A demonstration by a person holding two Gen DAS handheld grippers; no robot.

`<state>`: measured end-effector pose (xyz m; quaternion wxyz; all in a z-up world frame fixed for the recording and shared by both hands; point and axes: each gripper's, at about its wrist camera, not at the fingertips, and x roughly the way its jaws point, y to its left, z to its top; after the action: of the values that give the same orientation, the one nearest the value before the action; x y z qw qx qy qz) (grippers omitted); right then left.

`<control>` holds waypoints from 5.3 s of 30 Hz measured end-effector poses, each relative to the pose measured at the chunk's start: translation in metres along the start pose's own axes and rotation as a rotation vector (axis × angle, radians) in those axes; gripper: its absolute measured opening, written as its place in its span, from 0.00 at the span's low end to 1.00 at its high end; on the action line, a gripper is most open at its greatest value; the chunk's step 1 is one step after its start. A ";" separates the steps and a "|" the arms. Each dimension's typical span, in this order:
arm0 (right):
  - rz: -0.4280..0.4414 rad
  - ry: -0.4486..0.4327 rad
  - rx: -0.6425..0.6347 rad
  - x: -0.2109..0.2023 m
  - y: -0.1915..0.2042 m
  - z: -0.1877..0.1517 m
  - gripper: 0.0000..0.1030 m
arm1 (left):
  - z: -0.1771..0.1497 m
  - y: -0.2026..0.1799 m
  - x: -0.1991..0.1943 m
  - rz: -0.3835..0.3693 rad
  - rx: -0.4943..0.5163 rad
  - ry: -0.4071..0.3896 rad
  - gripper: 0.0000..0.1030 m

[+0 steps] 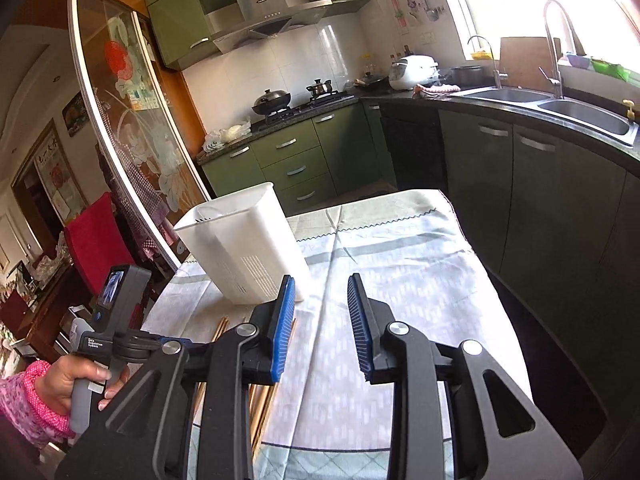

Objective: Organize utensils
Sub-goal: 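Close the left tool on a wooden chopstick while the right tool returns toward the chopsticks, then close the right tool on a wooden chopstick while the left tool lifts its chopstick, then carry both chopsticks over the white holder and open both tools to drop them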

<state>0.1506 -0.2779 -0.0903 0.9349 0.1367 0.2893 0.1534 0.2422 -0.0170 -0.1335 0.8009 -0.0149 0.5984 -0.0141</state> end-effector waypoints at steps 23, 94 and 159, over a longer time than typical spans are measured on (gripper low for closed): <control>0.028 0.060 -0.007 0.000 0.005 0.008 0.34 | 0.011 -0.027 0.001 0.031 0.014 -0.018 0.05; 0.060 0.101 -0.189 -0.053 0.087 -0.003 0.06 | -0.074 0.029 -0.237 -0.024 0.018 -0.730 0.06; 0.034 -0.005 -0.126 0.090 0.107 0.165 0.16 | -0.006 0.008 -0.129 -0.107 0.058 -0.339 0.15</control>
<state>0.2950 -0.1748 0.0332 0.9397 0.0827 0.2744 0.1868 0.2001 -0.0034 -0.0117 0.8886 -0.0258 0.4525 -0.0709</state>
